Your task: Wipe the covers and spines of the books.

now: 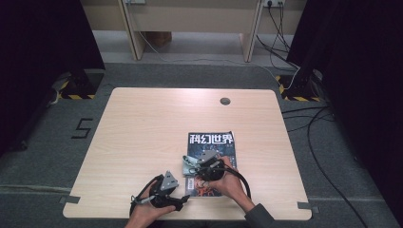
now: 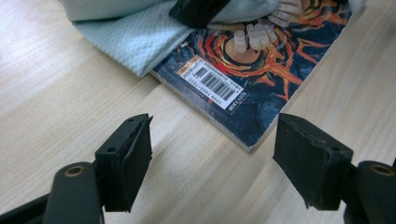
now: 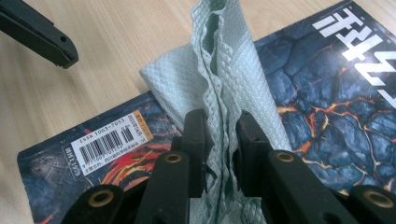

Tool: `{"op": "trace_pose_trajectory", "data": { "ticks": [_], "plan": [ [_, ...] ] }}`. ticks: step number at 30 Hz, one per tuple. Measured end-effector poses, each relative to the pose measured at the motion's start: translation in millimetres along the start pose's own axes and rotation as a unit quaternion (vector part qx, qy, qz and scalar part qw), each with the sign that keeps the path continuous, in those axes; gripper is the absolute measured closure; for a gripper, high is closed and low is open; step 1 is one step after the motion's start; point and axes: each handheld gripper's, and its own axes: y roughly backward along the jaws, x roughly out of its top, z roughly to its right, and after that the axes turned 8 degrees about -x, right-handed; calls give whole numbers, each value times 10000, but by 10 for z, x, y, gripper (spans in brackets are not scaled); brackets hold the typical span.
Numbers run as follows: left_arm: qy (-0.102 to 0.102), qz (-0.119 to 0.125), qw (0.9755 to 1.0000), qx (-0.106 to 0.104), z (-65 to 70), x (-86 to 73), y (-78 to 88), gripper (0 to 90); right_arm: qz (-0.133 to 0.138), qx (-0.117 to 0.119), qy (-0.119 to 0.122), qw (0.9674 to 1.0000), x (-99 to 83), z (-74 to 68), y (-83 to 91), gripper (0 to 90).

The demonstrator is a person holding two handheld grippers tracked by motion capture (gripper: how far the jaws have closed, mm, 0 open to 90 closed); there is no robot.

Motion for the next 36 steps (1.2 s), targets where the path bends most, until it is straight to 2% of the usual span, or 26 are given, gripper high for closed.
{"op": "trace_pose_trajectory", "data": {
  "ticks": [3, 6, 7, 8, 9, 13, 16, 18, 21, 25, 29, 33, 34, 35, 36],
  "plan": [
    [14, 19, 10000, -3, -1, 5, -2, 269, -42, -142, 59, 9999, -58, 79, 34, 783],
    [2, -7, 10000, 7, -4, -5, 5, 269, -130, -333, -158, 9992, -184, 235, 109, 784],
    [2, -7, 10000, 7, -4, -5, 5, 269, -130, -333, -158, 9992, -184, 235, 109, 784],
    [9, 5, 10000, 13, -8, 1, 12, 269, -165, -425, -204, 9988, -238, 306, 138, 784],
    [26, 15, 10000, 15, -11, 1, 12, 270, -245, -613, -493, 9966, -373, 450, 217, 785],
    [18, -16, 10000, 12, -11, -3, 16, 269, -300, -837, -811, 9927, -564, 670, 331, 787],
    [36, -12, 10000, -14, -14, -8, 17, 269, -305, -882, -939, 9912, -623, 730, 367, 788],
    [33, -41, 10000, -6, -13, -16, 28, 269, -348, -933, -900, 9910, -608, 716, 363, 784],
    [51, -5, 10000, -27, -4, -26, 57, 268, -391, -1022, -701, 9915, -568, 667, 345, 777],
    [46, -40, 10000, -23, -9, -56, 87, 265, -355, -865, -624, 9937, -474, 578, 282, 776],
    [71, -23, 10000, 14, -26, -69, 109, 261, -281, -651, -385, 9967, -321, 386, 197, 776],
    [72, -75, 9999, 45, -46, -89, 130, 254, -177, -380, -109, 9991, -158, 131, 118, 776],
    [72, -75, 9999, 45, -46, -89, 130, 254, -177, -380, -109, 9991, -158, 131, 118, 776],
    [78, -83, 9999, 90, -56, -101, 147, 253, -89, -239, 35, 9997, -91, -12, 88, 775],
    [71, -87, 9999, 97, -65, -107, 155, 253, -73, -160, 13, 9998, -77, -59, 83, 775]
  ]
}}
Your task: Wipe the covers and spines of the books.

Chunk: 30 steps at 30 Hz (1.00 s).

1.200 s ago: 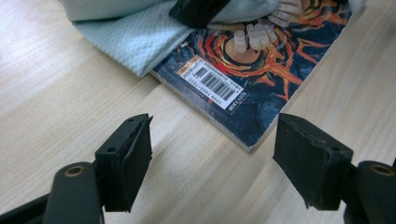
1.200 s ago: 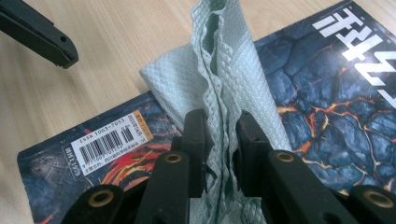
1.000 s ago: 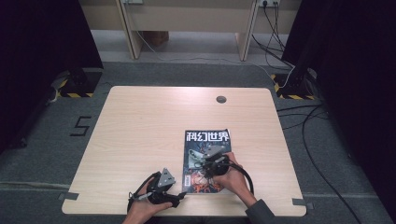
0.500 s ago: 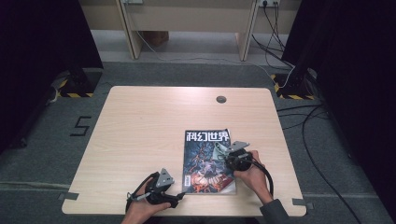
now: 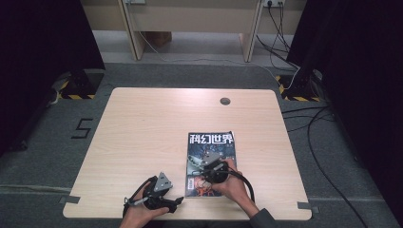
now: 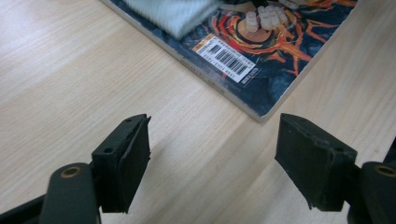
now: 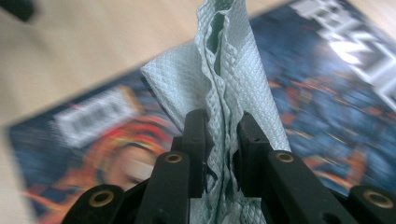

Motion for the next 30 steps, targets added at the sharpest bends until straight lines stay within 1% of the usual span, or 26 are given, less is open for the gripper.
{"op": "trace_pose_trajectory", "data": {
  "ticks": [1, 2, 4, 7, 8, 9, 11, 13, 14, 15, 16, 17, 18, 19, 20, 22, 24, 27, 28, 29, 30],
  "plan": [
    [0, 0, 10000, 0, 0, 0, 0, 252, 20, 93, -2, 10000, 16, -56, -1, 775],
    [28, 22, 10000, 20, -14, -7, 17, 251, 61, 93, 131, 9999, 32, -100, 0, 774],
    [38, 40, 10000, 40, -23, -14, 31, 251, 73, 187, 187, 9996, 50, -182, 10, 772],
    [46, 29, 10000, 52, -25, -20, 39, 251, 81, 233, 231, 9994, 50, -211, 12, 773],
    [46, 42, 10000, 44, -29, -26, 46, 251, 98, 269, 153, 9995, 29, -185, 24, 779],
    [61, 45, 10000, 50, -32, -29, 50, 251, 107, 250, 134, 9995, 17, -168, 27, 781],
    [72, 46, 9999, 66, -36, -32, 55, 250, 45, 251, 16, 9997, -30, -109, 50, 781],
    [81, 62, 9999, 76, -48, -34, 61, 250, 13, 125, -78, 9999, -112, -10, 93, 781],
    [83, 60, 9999, 78, -48, -34, 61, 250, 8, 19, -147, 9999, -181, 70, 129, 782],
    [88, 59, 9999, 76, -47, -35, 60, 250, -15, -7, -213, 9998, -224, 119, 153, 783],
    [88, 52, 9999, 71, -45, -35, 57, 250, -49, -108, -266, 9996, -282, 195, 183, 783],
    [88, 52, 9999, 71, -45, -35, 57, 250, -49, -108, -266, 9996, -282, 195, 183, 783],
    [71, 34, 9999, 69, -43, -31, 54, 250, -104, -334, -487, 9982, -422, 358, 251, 784],
    [71, 34, 9999, 69, -43, -31, 54, 250, -104, -334, -487, 9982, -422, 358, 251, 784],
    [68, 25, 10000, 62, -41, -34, 54, 250, -127, -450, -684, 9966, -527, 489, 302, 788],
    [73, 29, 9999, 70, -45, -30, 52, 250, -155, -538, -834, 9949, -590, 572, 335, 788],
    [78, 32, 9999, 73, -46, -31, 52, 250, -181, -618, -949, 9934, -634, 629, 358, 789],
    [76, 26, 9999, 73, -49, -33, 52, 250, -192, -608, -963, 9933, -637, 638, 360, 789],
    [71, 30, 9999, 75, -49, -29, 49, 250, -224, -670, -909, 9934, -622, 615, 357, 781],
    [71, 30, 9999, 75, -49, -29, 49, 250, -224, -670, -909, 9934, -622, 615, 357, 781],
    [64, 10, 10000, 73, -49, -31, 46, 250, -250, -693, -833, 9938, -601, 602, 350, 777]
  ]
}}
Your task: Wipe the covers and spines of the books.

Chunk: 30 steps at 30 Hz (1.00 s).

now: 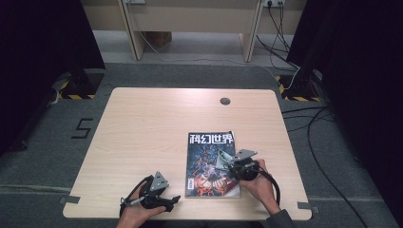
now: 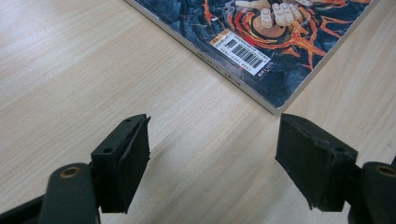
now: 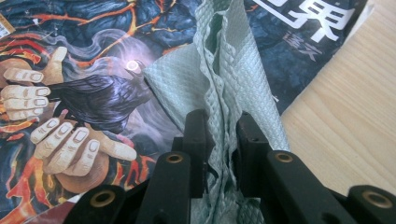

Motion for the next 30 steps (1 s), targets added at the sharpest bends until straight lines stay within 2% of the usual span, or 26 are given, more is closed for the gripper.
{"op": "trace_pose_trajectory", "data": {
  "ticks": [4, 5, 10, 14, 15, 16, 17, 20, 21, 22, 24, 25, 27, 30],
  "plan": [
    [0, 0, 10000, -4, 0, 4, -7, 250, 34, 64, 70, 9999, 37, -61, -17, 775],
    [1, -2, 10000, -7, -1, 3, -6, 250, 76, 194, 132, 9997, 78, -146, -36, 774],
    [22, 0, 10000, 10, -16, 0, 3, 250, 134, 493, 428, 9978, 215, -450, -62, 772],
    [36, 1, 10000, 36, -23, -1, 8, 250, 231, 741, 678, 9947, 304, -721, -70, 771],
    [36, 1, 10000, 36, -23, -1, 8, 250, 231, 741, 678, 9947, 304, -721, -70, 771],
    [42, -13, 10000, 51, -33, -2, 15, 250, 308, 885, 791, 9925, 324, -827, -62, 771],
    [54, -11, 10000, 63, -34, -1, 15, 250, 297, 954, 776, 9920, 326, -883, -51, 771],
    [64, -13, 9999, 93, -48, -6, 21, 250, 370, 1089, 952, 9888, 328, -1015, -17, 771],
    [64, -13, 9999, 93, -48, -6, 21, 250, 370, 1089, 952, 9888, 328, -1015, -17, 771],
    [71, -18, 9999, 107, -52, -6, 22, 250, 396, 1163, 1032, 9870, 327, -1069, -3, 771],
    [82, -19, 9999, 129, -54, -7, 27, 250, 406, 1157, 1057, 9868, 317, -1076, 6, 772],
    [79, -27, 9999, 133, -56, -8, 29, 250, 398, 1220, 989, 9868, 308, -1067, 6, 777],
    [85, -18, 9999, 131, -56, -8, 26, 250, 383, 1234, 895, 9876, 290, -1017, 9, 783],
    [79, -26, 9999, 119, -58, -9, 30, 250, 363, 1120, 861, 9893, 243, -939, 28, 783]
  ]
}}
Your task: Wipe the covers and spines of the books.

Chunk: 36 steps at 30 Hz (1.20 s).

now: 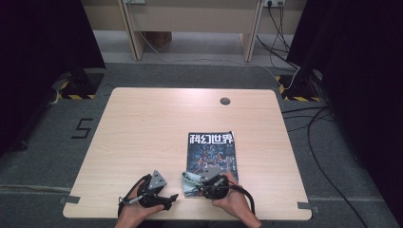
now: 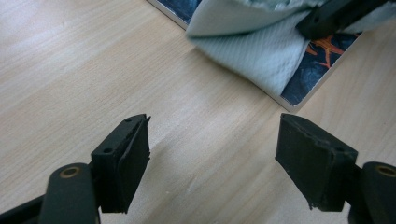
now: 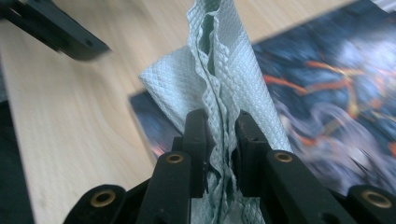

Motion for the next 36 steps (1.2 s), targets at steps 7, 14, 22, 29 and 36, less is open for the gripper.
{"op": "trace_pose_trajectory", "data": {
  "ticks": [7, 14, 22, 29, 36],
  "plan": [
    [6, 4, 10000, 13, 0, 2, -5, 250, -195, -511, -637, 9965, -439, 422, 312, 786],
    [9, -1, 10000, 16, 3, 3, -13, 250, -228, -698, -829, 9938, -641, 558, 463, 786],
    [-26, -60, 9999, 120, -14, 6, -21, 250, -241, -607, -416, 9970, -416, 369, 310, 773],
    [1, -63, 9998, 187, -46, 5, 0, 250, -116, -266, 12, 9996, -119, 61, 105, 774],
    [50, -44, 9994, 344, -90, -6, 18, 250, 76, 73, 294, 9995, 17, -237, 22, 775]
  ]
}}
